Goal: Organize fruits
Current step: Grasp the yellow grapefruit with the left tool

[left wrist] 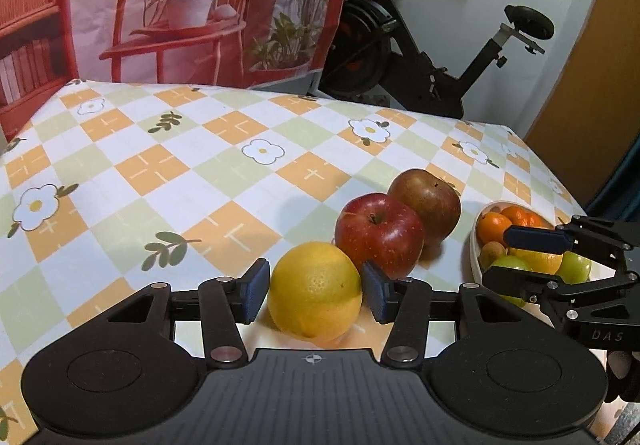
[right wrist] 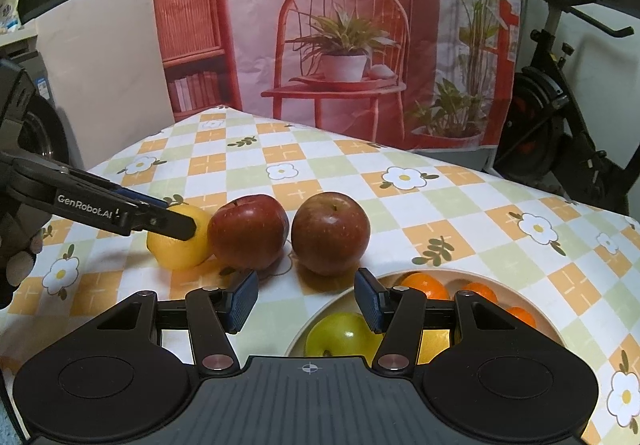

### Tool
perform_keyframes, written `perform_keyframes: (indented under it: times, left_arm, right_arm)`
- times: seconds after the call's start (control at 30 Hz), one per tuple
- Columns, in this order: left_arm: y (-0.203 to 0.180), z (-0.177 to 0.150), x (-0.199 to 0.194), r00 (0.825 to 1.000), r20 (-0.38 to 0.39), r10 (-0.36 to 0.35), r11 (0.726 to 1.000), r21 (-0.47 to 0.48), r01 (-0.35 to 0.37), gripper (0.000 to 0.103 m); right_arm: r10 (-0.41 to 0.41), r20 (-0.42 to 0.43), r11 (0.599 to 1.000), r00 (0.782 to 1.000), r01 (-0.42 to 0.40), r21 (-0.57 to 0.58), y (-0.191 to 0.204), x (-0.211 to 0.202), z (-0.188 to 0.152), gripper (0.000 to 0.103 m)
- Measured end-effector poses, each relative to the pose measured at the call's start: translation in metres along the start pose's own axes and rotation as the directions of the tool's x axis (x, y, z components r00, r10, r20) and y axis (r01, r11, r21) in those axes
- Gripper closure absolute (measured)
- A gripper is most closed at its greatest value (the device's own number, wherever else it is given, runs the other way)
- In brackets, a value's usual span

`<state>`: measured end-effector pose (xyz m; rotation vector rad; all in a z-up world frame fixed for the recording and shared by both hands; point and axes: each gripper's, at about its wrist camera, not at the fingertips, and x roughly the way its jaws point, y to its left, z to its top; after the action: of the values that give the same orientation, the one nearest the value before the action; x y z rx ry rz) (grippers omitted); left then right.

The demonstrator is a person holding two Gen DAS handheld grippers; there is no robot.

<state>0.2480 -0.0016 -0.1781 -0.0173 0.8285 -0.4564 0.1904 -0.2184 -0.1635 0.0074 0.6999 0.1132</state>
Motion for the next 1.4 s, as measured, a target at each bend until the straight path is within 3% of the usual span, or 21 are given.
perform_keyframes:
  times: [0.67,1.4]
  left_arm:
    - [-0.011,-0.024,-0.024,0.998,-0.052,-0.027,0.999,0.038,0.029,0.052]
    - [-0.006,-0.04,-0.042,0.996,-0.077,-0.054,0.999,0.0,0.054,0.058]
  right_arm:
    - [0.005,0.006,1.0,1.0,-0.005,0.003,0.002,-0.007,-0.007,0.053]
    - [0.033,0.006,0.999,0.999,-0.032,-0.038,0.023,-0.017,-0.01,0.053]
